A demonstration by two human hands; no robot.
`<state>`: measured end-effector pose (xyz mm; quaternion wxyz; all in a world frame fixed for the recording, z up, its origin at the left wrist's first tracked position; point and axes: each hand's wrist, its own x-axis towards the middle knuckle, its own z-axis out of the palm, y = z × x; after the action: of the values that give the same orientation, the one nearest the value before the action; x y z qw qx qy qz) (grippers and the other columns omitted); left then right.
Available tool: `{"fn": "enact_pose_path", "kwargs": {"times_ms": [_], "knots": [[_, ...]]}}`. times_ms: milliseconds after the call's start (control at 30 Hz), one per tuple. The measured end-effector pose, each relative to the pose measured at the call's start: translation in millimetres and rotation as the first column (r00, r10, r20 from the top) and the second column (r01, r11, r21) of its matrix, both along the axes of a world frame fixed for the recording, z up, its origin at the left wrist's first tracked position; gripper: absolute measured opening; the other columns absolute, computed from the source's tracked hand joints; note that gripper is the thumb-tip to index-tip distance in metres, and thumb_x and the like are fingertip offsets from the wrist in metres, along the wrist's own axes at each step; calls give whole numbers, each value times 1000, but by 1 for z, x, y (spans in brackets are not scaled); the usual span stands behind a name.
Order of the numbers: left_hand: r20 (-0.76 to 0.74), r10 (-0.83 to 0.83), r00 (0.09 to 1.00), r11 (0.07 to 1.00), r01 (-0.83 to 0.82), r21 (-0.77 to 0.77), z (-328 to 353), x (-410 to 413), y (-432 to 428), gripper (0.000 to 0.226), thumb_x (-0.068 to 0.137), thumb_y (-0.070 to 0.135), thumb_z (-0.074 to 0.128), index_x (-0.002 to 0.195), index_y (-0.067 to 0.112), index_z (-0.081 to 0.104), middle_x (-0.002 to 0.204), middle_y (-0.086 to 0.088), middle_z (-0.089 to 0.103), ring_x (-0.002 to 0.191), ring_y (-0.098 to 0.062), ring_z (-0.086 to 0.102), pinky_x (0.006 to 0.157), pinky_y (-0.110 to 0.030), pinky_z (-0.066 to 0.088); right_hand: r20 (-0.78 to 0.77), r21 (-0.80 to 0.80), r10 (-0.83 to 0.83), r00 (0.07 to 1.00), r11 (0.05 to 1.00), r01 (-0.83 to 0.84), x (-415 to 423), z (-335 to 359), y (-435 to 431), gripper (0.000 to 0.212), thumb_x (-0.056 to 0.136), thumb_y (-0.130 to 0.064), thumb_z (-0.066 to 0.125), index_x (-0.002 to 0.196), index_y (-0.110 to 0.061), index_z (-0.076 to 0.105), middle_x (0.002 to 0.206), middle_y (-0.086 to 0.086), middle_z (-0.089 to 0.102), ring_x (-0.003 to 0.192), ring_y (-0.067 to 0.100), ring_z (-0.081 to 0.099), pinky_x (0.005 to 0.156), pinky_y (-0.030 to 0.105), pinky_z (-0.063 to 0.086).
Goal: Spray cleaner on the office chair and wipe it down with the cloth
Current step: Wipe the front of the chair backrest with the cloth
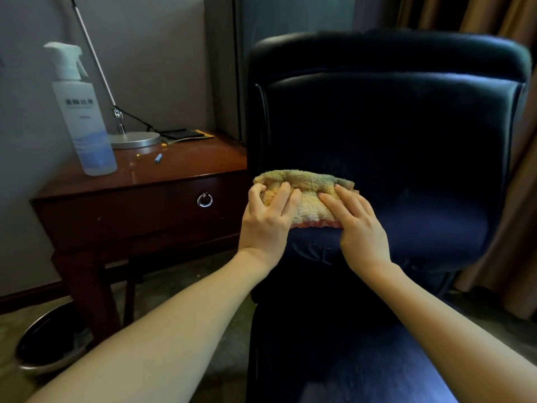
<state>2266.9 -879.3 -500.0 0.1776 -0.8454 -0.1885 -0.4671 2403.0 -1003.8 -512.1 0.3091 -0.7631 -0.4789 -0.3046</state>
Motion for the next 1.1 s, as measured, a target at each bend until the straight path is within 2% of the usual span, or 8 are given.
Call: {"fn": "enact_pose_path", "kwargs": {"times_ms": [267, 400, 567, 700, 767, 867, 967, 1100], "knots": [[-9, -11, 1000, 999, 11, 39, -56, -4, -12, 42, 88, 5, 42, 121, 18, 65, 121, -2, 63, 103, -39, 43, 72, -39, 55, 99, -4, -23, 995, 1000, 23, 2, -60, -16, 69, 73, 15, 60, 132, -22, 56, 138, 8, 51, 127, 31, 41, 85, 44, 52], [-40, -52, 998, 998, 54, 39, -110, -3, -19, 41, 85, 4, 46, 117, 19, 67, 117, 1, 66, 100, -37, 47, 69, -36, 55, 179, -43, -18, 984, 999, 26, 9, -98, -29, 60, 75, 4, 38, 125, -20, 62, 130, 11, 57, 122, 33, 46, 84, 42, 53], [-499, -1, 866, 885, -232, -405, -180, -8, -39, 62, 83, 3, 50, 142, 21, 43, 135, 2, 50, 112, -34, 46, 80, -35, 50, 201, -368, 6, 980, 927, 69, 12, -162, -51, 51, 71, -18, 37, 111, -27, 67, 108, 1, 66, 86, 27, 65, 68, 33, 55], [-534, -38, 845, 894, -210, -396, -196, -2, -37, 63, 40, 8, 87, 101, 14, 72, 89, 0, 64, 68, -26, 60, 47, -30, 49, 115, -404, -99, 988, 904, 138, 14, -190, -47, 43, 67, -17, 52, 106, -21, 70, 104, -3, 66, 79, 21, 62, 64, 30, 54], [-542, -39, 840, 919, -184, -350, -193, -4, -29, 61, 40, 13, 86, 100, 16, 73, 82, 1, 64, 62, -23, 58, 47, -28, 46, 175, -409, -68, 982, 902, 136, 15, -188, -50, 47, 65, -15, 50, 108, -18, 69, 104, 0, 66, 82, 24, 62, 65, 33, 54], [-575, -76, 815, 926, -156, -343, -184, -13, -27, 64, 65, 15, 77, 126, 13, 58, 103, -2, 61, 85, -27, 60, 68, -34, 48, 224, -383, -14, 975, 918, 101, 8, -176, -57, 54, 64, -16, 36, 104, -13, 72, 103, 3, 69, 88, 29, 64, 68, 35, 56], [-540, -58, 840, 950, -120, -288, -173, -28, -31, 50, 58, 18, 77, 107, 14, 70, 84, -1, 65, 70, -25, 60, 60, -32, 50, 238, -362, 21, 971, 930, 69, -1, -157, -62, 53, 66, -12, 36, 104, -13, 72, 110, 4, 68, 101, 29, 62, 80, 37, 51], [-344, -151, 927, 967, 66, -246, -143, -58, -21, 43, 73, 14, 40, 102, 13, 72, 87, -1, 67, 83, -27, 64, 72, -33, 54, 315, -322, 115, 942, 947, -8, -17, -107, -61, 50, 67, -7, 39, 106, -9, 70, 114, 8, 67, 112, 25, 49, 92, 33, 37]]}}
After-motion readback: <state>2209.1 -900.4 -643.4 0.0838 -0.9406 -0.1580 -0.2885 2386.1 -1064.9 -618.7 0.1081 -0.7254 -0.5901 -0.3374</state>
